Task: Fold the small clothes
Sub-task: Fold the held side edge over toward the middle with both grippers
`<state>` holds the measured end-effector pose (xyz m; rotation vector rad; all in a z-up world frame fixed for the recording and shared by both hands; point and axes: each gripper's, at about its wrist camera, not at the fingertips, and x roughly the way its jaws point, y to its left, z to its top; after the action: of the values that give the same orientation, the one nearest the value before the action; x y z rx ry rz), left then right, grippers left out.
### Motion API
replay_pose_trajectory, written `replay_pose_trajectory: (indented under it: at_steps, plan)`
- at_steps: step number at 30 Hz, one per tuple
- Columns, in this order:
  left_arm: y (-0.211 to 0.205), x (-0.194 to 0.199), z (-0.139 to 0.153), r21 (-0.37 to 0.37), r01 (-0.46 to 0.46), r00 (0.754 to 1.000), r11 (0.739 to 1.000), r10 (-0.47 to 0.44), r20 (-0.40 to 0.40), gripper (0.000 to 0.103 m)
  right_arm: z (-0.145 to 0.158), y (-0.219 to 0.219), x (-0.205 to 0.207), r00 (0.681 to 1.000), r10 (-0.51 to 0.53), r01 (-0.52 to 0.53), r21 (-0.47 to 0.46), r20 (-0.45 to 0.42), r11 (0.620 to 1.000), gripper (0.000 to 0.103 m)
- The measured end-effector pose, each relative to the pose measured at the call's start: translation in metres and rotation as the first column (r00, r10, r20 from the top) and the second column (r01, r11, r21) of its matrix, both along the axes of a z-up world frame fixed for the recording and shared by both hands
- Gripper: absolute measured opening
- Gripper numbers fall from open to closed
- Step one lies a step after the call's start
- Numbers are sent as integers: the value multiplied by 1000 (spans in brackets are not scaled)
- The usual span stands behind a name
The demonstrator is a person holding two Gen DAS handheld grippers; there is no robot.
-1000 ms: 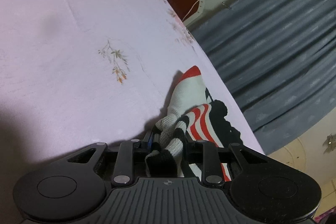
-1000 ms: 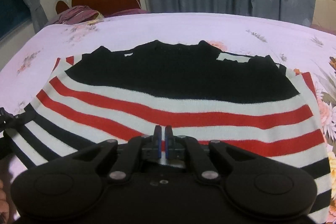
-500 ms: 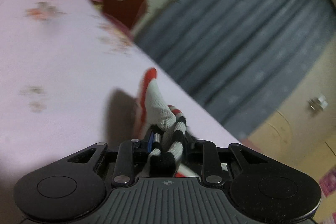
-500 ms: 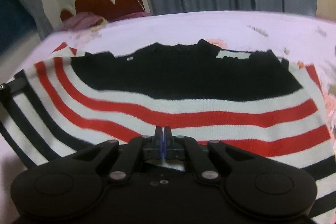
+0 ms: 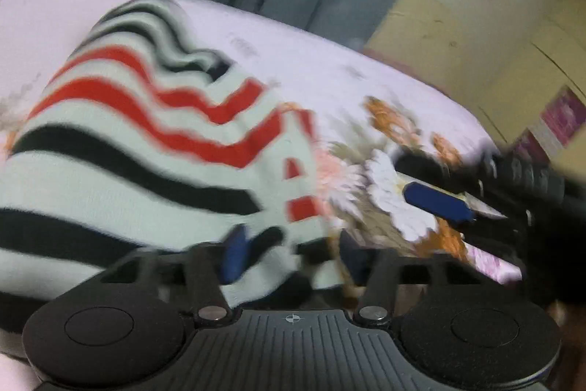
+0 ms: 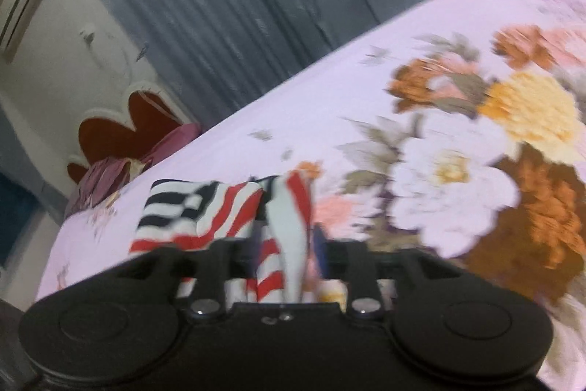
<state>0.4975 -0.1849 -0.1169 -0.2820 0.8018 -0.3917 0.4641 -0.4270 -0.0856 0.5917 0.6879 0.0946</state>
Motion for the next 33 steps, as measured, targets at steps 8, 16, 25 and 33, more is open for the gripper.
replay_pose_trajectory:
  at_steps: [8,16,25,33]
  plan:
    - [107,-18,62,-22,-190,968,982,191,163,62,0,12,3,984,175,-175,111,13,978,48]
    - [174,25,11,29,-261,965,965,261,12,62,-26,62,52,953,278,-275,47,-116,960,51]
    - [152,50,11,156,-170,981,973,152,122,41,-22,97,67,933,335,-352,-148,-133,924,18]
    - [109,61,17,262,25,992,965,-57,114,41,8,82,31,963,271,-261,-298,-8,918,16]
